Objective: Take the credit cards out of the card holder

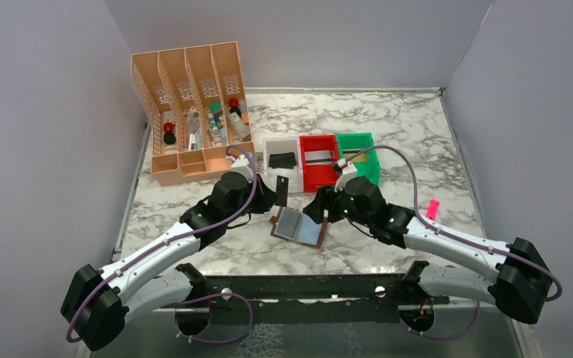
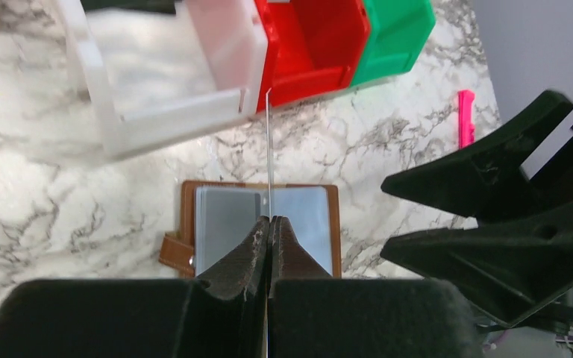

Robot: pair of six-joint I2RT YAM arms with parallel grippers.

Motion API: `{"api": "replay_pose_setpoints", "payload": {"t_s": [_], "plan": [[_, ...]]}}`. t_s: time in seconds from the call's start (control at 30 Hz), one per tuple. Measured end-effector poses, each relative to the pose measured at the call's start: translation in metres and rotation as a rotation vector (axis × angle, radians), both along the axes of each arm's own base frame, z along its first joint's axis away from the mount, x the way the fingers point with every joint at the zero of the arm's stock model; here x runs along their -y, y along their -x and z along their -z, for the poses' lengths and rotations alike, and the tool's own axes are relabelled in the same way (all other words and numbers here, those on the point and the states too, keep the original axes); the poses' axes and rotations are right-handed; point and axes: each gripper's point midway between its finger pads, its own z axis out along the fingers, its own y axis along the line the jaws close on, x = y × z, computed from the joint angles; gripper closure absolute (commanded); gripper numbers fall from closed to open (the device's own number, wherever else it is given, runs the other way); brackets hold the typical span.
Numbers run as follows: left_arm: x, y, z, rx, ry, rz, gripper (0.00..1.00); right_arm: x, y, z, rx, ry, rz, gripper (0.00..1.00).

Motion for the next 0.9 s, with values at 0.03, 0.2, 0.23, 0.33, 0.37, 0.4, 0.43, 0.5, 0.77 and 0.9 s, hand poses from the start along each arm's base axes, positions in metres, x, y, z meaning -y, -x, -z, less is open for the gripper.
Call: {"api": "replay_pose_setpoints", "payload": {"t_s": [0.03,0.2,0.23,0.33,0.37,0.4,0.43,0.5,0.77,0.9], "plan": [[0.000,-0.006,-0.007,0.017,0.005,0.003,1.00,0.000,0.001,-0.002,0.006,-0.018,0.001,0.27],[0.002,-0.012,-0.009,0.018,0.051,0.060,1.00,0.001,0.008,-0.002,0.028,-0.103,-0.008,0.26],[0.004,-0.010,-0.006,0.009,0.065,0.075,1.00,0.000,0.010,-0.001,0.025,-0.110,-0.014,0.26],[0.004,-0.002,0.008,-0.029,0.110,0.104,1.00,-0.004,0.011,-0.003,0.018,-0.138,-0.029,0.27],[0.005,0.000,0.011,-0.038,0.128,0.112,1.00,-0.006,0.011,-0.006,0.015,-0.154,-0.038,0.27],[0.004,0.003,0.015,-0.050,0.145,0.116,1.00,-0.009,0.010,-0.007,0.011,-0.169,-0.050,0.27],[0.003,0.004,0.018,-0.062,0.159,0.118,1.00,-0.012,0.009,-0.008,0.004,-0.185,-0.059,0.27],[0.001,0.007,0.021,-0.080,0.194,0.119,1.00,-0.018,0.008,-0.007,-0.027,-0.221,-0.087,0.27],[0.010,0.014,-0.013,-0.020,0.341,0.200,1.00,-0.037,0.012,0.003,-0.161,-0.320,-0.195,0.36],[0.015,0.020,-0.025,-0.009,0.388,0.248,1.00,-0.043,0.013,-0.005,-0.192,-0.389,-0.245,0.42]]}}
